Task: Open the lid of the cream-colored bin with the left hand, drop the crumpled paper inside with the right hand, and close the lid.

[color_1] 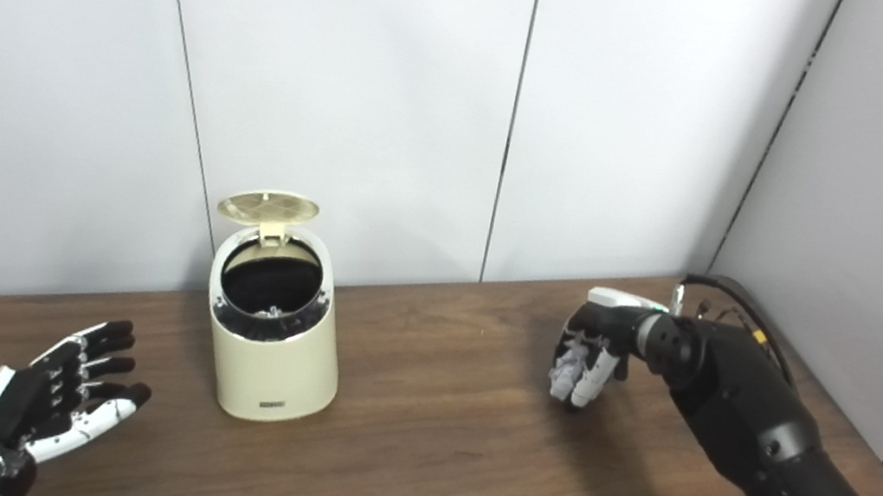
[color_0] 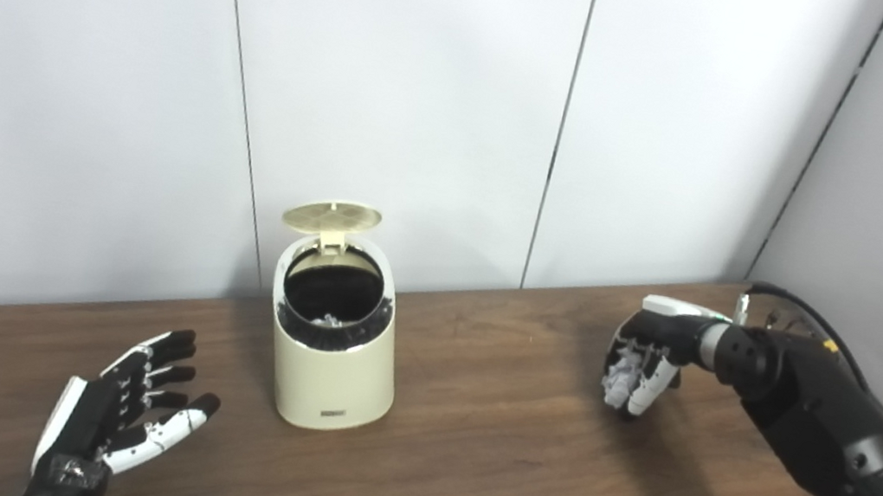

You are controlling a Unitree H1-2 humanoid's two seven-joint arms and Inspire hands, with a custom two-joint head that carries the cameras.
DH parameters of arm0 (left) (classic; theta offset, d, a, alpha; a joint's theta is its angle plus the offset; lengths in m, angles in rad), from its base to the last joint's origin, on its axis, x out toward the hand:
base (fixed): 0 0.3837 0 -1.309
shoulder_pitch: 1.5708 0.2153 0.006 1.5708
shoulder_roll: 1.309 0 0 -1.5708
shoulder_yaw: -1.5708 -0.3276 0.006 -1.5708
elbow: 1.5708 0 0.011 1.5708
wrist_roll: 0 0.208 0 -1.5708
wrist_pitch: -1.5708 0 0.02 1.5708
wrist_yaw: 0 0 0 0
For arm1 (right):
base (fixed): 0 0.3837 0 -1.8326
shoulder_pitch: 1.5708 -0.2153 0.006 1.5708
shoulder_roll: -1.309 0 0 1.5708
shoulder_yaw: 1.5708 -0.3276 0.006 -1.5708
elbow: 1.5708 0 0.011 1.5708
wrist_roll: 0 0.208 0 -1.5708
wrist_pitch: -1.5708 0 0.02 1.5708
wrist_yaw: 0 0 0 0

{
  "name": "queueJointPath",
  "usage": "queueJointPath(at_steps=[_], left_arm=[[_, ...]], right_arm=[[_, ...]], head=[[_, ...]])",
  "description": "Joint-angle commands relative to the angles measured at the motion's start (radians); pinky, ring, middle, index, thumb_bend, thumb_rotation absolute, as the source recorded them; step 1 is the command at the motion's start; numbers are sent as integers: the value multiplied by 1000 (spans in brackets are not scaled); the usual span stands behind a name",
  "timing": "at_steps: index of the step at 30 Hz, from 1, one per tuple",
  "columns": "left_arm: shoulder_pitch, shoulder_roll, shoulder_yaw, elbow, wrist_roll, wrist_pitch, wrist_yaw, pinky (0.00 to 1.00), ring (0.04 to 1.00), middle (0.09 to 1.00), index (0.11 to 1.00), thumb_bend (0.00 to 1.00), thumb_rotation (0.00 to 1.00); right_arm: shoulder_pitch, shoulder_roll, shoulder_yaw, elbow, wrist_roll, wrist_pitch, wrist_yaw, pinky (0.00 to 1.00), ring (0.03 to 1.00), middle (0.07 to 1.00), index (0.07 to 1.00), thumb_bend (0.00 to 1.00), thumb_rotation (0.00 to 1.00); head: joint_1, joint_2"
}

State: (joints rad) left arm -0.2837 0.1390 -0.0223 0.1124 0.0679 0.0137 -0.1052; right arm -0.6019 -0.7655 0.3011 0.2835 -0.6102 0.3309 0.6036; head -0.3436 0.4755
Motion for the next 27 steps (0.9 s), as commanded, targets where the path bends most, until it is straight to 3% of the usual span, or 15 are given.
queueJointPath(at_steps=[1, 12, 16, 22, 27], left_arm=[[-27, 11, 1, -25, -7, -20, -5, 692, 784, 845, 865, 609, 168], [-25, 9, 4, -29, -4, -15, -10, 700, 791, 849, 868, 625, 200], [-24, 6, 2, -31, 0, -19, -9, 688, 781, 843, 863, 619, 184], [-25, 3, 0, -30, 0, -20, -10, 678, 784, 850, 867, 617, 192], [-28, -5, -4, -24, 10, -15, -2, 682, 780, 843, 860, 626, 188]], right_arm=[[-34, -19, -25, -15, -2, -31, -47, 378, 401, 486, 534, 516, 0], [-16, -4, -76, 18, 50, -128, -145, 380, 413, 490, 510, 518, 0], [-20, -4, -94, -5, 46, -115, -165, 427, 438, 492, 491, 520, 0], [-25, -2, -120, -117, 46, -84, -147, 374, 403, 506, 507, 516, 0], [-46, 6, -107, -228, 17, -48, -118, 373, 395, 511, 515, 514, 0]], head=[[0, 1], [7, 4], [9, 3], [12, -1], [29, -6]])
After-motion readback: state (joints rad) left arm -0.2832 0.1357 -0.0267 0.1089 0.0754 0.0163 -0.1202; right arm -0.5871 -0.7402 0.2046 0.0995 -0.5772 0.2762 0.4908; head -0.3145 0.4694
